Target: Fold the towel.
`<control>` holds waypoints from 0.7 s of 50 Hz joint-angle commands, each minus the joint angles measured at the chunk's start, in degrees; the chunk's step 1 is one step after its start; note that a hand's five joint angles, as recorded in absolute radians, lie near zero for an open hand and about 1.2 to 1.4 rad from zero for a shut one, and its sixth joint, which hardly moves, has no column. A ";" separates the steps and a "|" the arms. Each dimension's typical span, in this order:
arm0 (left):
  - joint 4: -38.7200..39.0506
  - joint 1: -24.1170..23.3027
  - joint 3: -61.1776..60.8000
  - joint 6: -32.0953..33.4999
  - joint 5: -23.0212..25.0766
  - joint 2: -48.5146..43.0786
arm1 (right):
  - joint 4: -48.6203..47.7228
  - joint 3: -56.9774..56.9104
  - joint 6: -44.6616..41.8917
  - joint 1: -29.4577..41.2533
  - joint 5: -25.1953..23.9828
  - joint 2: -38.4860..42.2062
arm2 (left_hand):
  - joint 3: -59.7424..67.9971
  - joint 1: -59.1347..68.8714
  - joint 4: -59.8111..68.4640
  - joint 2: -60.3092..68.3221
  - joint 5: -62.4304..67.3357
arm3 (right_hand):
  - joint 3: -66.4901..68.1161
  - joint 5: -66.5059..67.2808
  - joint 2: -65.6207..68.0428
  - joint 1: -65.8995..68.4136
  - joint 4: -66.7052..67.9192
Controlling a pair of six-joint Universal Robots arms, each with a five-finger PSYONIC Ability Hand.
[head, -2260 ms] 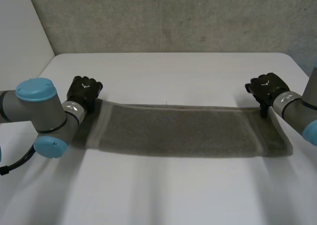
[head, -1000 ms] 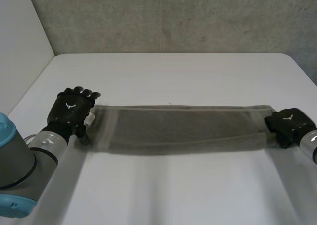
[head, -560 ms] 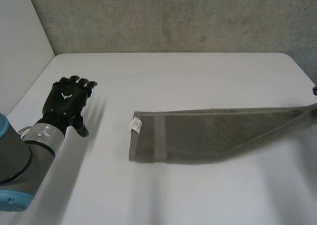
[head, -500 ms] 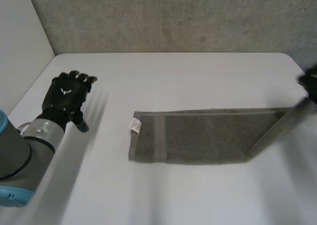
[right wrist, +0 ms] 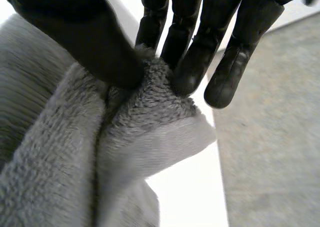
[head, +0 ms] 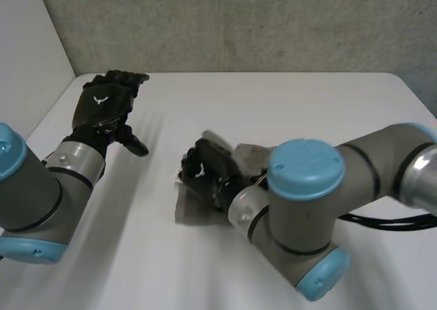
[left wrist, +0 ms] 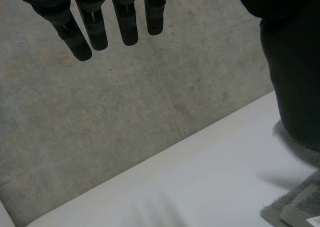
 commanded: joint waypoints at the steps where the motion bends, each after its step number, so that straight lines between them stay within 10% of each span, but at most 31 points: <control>1: 0.18 -0.86 -0.12 0.33 0.10 -1.56 | 0.00 1.40 3.85 -0.67 -2.06 0.68 | -3.31 -4.78 -4.76 -4.23 -11.96 | -55.93 -55.63 -54.87 -55.93 -55.24; 15: 0.27 -3.67 1.02 0.42 0.19 -1.74 | 1.23 14.39 25.13 -15.69 -1.79 -17.69 | -2.81 -4.27 -4.26 -3.73 -11.45 | -56.38 -56.09 -55.32 -56.38 -55.69; 35: -2.90 -21.07 12.79 4.02 0.89 -14.56 | -0.43 33.39 19.95 -31.70 -7.77 -20.43 | 0.39 -1.08 -1.06 -0.53 -8.26 | -56.38 -56.09 -55.32 -56.38 -55.69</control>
